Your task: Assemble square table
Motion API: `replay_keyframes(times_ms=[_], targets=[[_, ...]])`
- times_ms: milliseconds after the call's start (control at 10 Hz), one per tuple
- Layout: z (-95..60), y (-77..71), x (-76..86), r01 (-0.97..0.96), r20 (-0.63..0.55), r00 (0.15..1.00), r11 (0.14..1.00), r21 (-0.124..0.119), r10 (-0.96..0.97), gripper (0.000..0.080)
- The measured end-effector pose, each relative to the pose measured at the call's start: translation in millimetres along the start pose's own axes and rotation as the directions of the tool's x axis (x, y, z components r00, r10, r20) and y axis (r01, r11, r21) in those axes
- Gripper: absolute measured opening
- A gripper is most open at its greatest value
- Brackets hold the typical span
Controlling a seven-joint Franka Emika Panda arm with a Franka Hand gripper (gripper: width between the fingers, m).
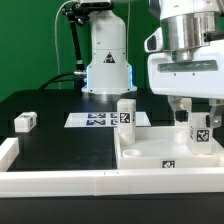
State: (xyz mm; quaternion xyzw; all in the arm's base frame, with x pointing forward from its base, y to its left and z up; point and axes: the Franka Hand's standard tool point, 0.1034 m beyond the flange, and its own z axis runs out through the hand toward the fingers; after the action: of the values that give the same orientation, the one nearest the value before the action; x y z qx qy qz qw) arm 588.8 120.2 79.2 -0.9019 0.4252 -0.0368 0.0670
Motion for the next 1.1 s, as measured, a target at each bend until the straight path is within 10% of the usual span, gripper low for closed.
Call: replay_keyframes(times_ms=[1100], targets=[[3.0, -0.9, 1.0, 0.627, -0.018, 0.778, 0.779, -0.035, -0.627, 0.0649]])
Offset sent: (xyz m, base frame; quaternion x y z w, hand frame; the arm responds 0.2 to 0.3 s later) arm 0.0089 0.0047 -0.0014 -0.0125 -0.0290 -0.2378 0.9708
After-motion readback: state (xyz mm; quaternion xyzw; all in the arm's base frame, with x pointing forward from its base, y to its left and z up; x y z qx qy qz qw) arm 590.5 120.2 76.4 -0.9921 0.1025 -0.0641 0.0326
